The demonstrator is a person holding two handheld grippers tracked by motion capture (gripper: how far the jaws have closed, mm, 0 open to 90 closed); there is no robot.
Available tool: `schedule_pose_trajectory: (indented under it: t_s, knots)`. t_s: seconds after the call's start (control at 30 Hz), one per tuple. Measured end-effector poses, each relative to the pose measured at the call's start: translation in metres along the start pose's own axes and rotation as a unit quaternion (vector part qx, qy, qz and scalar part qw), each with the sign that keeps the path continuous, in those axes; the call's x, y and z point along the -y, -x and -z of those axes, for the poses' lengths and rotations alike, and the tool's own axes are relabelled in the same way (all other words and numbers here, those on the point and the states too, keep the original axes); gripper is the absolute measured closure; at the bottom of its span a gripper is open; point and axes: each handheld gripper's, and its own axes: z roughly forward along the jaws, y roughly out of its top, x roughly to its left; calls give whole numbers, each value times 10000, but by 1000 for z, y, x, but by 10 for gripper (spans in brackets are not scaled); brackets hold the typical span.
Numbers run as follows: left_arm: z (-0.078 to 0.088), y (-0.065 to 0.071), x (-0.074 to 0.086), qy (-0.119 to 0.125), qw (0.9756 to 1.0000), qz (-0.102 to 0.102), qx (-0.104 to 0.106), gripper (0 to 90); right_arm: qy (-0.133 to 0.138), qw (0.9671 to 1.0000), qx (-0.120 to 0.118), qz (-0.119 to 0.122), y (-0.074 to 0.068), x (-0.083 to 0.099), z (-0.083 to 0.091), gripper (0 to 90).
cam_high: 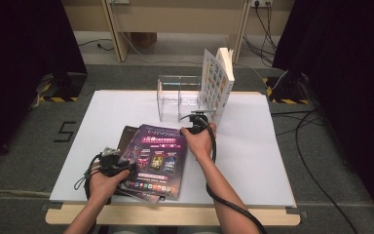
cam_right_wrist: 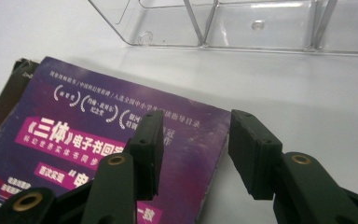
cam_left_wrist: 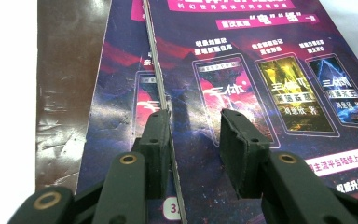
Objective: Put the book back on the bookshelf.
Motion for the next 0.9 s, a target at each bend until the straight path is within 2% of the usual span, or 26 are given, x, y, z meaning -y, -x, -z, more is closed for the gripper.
schedule_pose_trajectory:
  t_s: [0.07, 0.13, 0.17, 0.27, 0.5, 0.9]
  knots:
    - [-1, 0, 0, 58, 10000, 37, 4, 631, -12, 10000, 30, 5, 1, 0, -3, 559]
    - [-2, 0, -1, 47, 10000, -20, -31, 635, -38, 9999, -69, -65, 2, -1, -5, 556]
    - [-2, 1, -1, 47, 10000, -10, -37, 636, -35, 10000, -8, 2, 2, -1, -5, 556]
    - [-2, 0, -1, 33, 10000, 16, -36, 636, -30, 10000, -13, -56, 4, -2, -6, 551]
    - [-2, 1, -2, -16, 10000, 45, -65, 638, -73, 10000, 25, -1, 7, -3, -12, 540]
    - [-2, 1, -2, -11, 10000, 43, -58, 639, -110, 9999, -36, -103, 11, -3, -21, 521]
